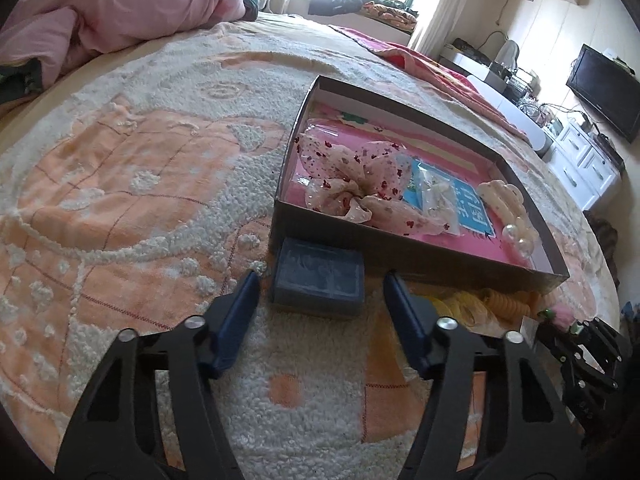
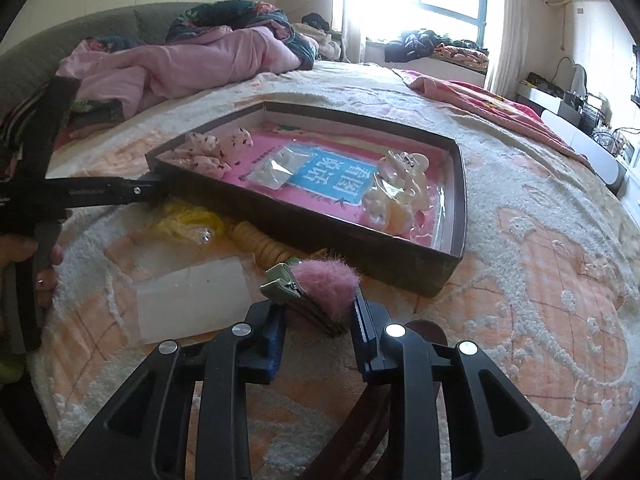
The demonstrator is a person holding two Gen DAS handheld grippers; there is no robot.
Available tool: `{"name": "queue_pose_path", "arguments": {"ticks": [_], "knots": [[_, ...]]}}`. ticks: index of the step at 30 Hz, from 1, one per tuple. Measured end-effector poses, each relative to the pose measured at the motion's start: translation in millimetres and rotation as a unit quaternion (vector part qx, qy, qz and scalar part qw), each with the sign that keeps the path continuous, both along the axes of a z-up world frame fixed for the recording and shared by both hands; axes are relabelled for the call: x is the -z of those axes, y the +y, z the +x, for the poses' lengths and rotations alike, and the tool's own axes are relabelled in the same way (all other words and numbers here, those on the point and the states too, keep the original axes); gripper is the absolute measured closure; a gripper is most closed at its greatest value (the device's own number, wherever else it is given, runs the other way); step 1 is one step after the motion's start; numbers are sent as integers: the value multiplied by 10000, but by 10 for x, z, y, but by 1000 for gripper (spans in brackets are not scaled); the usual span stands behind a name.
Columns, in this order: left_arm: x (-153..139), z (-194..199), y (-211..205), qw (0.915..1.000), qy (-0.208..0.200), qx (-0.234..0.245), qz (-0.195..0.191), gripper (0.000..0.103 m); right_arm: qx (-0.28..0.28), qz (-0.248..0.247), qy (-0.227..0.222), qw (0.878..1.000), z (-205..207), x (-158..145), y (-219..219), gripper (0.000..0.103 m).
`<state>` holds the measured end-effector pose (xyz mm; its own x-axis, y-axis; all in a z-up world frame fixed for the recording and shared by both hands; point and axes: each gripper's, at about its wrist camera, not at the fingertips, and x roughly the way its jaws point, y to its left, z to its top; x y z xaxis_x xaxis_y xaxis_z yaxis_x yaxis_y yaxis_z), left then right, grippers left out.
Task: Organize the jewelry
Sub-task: 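Grasp the pink fluffy clip with the right gripper, then grasp the blue plastic case with the left gripper while the right carries the pink clip toward the tray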
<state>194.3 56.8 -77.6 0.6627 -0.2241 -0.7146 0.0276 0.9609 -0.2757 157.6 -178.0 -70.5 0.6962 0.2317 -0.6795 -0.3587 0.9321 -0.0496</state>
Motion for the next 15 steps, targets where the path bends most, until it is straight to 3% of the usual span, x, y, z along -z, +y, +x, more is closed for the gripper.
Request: {"name": "queue_pose_path", "arguments": {"ticks": [1,2,11,15], "knots": [[6,7,-1,10000,36,-2,40,64,-24,28,-14,10000,-13,-12,-6,76],[12,15,1,10000,62,2,54,66,-56,66,-25,10000,-20,-22,-9,76],[-78,-67,29,9999,-30,82,-122,66,-295,305,-140,9990,-92,-111,6,76],[-256,-219,-33,9992,-316,227,-75,66,-298,391,-156,9987,-85,-145,-14,76]]}}
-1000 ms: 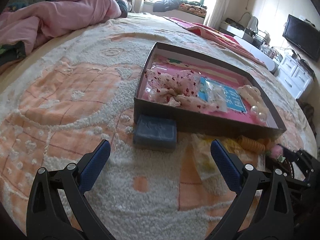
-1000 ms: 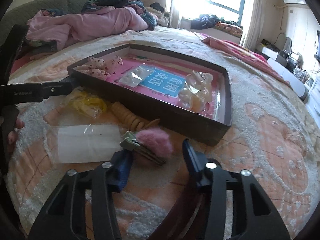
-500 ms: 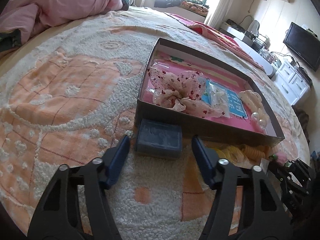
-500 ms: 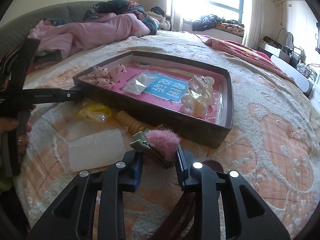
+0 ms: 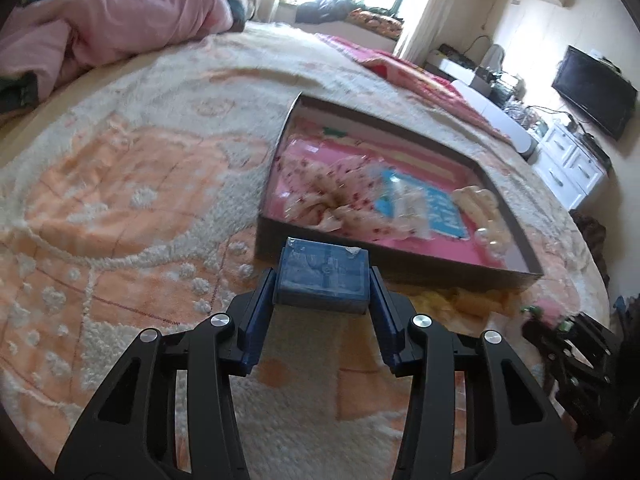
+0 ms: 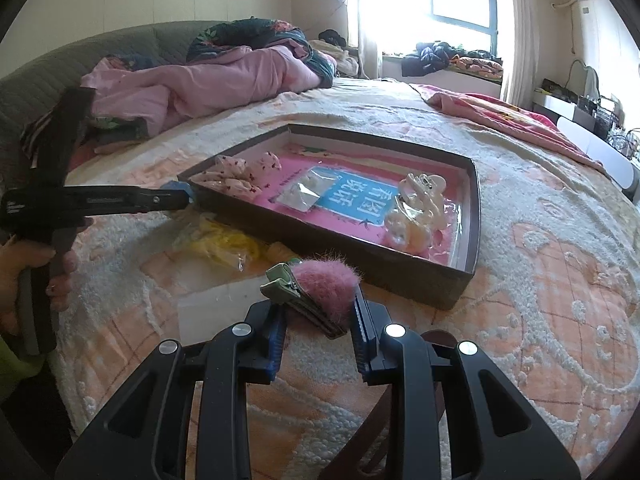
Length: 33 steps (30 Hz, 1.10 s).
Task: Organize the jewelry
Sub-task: 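Grasp the blue plastic case with the left gripper while the right carries the pink clip toward the tray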
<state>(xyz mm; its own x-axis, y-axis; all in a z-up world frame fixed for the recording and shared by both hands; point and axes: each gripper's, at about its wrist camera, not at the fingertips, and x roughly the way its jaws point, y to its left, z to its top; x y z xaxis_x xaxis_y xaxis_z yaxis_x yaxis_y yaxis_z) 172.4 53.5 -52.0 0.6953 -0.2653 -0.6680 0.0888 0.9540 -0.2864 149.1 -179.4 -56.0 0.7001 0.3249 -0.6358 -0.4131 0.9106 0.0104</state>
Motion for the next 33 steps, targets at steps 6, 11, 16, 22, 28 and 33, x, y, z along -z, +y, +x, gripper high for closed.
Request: {"name": "queue_pose_path", "arguments": {"ticks": [6,11,16,22,28,33], "knots": [[-149,-150,-178,9991,-243,347,92,66,50,100,-51,9999,3,-53,-43,76],[-256,-162,-378,9973,-417,569,209,66,164,178,-81,9997,30,-102,-120,76],[-305,-131,-550,9955,-498,753,279,66,308,230,-118,9992,65,-148,-222,76],[-296,-85,-726,9939,-493,917,355,66,519,292,-181,9981,118,-215,-372,76],[-341,8,-859,9918,-563,1054,454,66,740,339,-231,9964,182,-270,-510,76],[-334,117,-932,9904,-567,1137,545,66,904,374,-250,9949,244,-300,-614,76]]}}
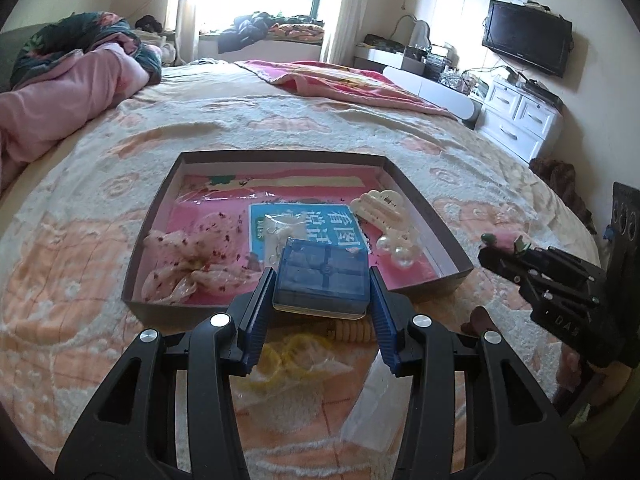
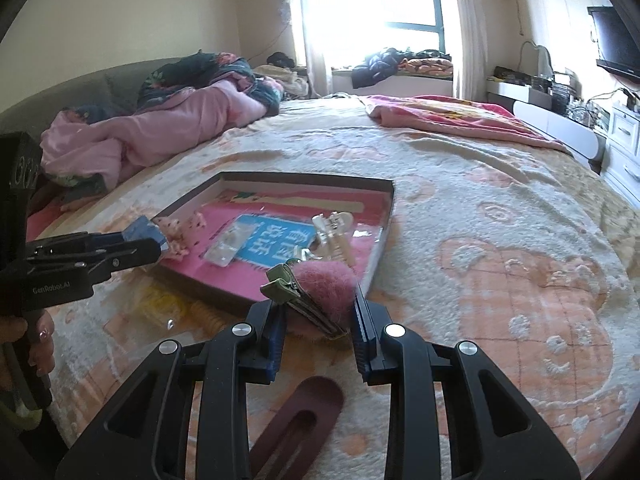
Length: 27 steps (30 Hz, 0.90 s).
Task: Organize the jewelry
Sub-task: 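Grasp the blue plastic case with the left gripper while the right carries the pink clip toward the tray, then lower the blue case into the tray with the left gripper while the right drops the pink clip there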
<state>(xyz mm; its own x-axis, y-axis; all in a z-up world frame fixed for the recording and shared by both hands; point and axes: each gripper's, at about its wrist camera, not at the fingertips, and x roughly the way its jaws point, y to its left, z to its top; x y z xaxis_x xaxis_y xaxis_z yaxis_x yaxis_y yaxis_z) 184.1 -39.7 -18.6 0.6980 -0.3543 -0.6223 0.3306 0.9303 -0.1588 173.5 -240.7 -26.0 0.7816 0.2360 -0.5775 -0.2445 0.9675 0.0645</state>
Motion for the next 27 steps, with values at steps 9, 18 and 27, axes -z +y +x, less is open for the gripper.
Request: {"name": "queue_pose_path", "arguments": {"ticks": [9,18,27], "knots": [[127,243,-78,9998,180,58,108,66,106,-82,-12,9999,171,-5,-41,76],[247,461,-141,9991,394,131,95,66,153,-157,21,9998,369,-9,-86,76],[322,560,-294,9984,428,350,154,66,115,-204,184,9996,674,25,-132,76]]}}
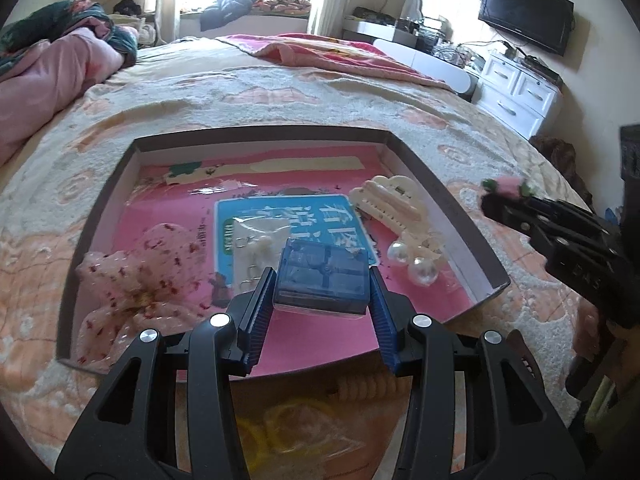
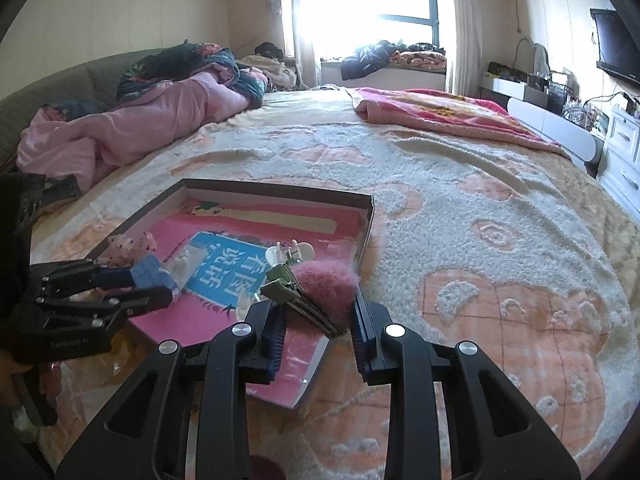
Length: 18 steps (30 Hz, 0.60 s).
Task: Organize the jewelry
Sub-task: 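Lower the blue case into the tray with the left gripper while the right drops the pink clip there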
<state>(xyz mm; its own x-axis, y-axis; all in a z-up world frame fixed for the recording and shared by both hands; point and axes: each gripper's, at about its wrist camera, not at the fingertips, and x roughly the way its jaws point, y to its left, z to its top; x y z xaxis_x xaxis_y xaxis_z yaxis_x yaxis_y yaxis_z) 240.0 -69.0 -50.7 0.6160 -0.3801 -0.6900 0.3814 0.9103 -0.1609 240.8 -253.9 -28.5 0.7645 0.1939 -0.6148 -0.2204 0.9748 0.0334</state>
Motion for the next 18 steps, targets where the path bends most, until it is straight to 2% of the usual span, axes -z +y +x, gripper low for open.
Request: {"name": "queue_pose_path", "arguments": {"ticks": [13,18], "knots": [[122,55,-108,9997,153,137,126,66,-210,18,349,9992,262,122,74,76],[139,58,-116,9997,152,135,156,66,-291,-145,347,9989,336,152,144,76]]}}
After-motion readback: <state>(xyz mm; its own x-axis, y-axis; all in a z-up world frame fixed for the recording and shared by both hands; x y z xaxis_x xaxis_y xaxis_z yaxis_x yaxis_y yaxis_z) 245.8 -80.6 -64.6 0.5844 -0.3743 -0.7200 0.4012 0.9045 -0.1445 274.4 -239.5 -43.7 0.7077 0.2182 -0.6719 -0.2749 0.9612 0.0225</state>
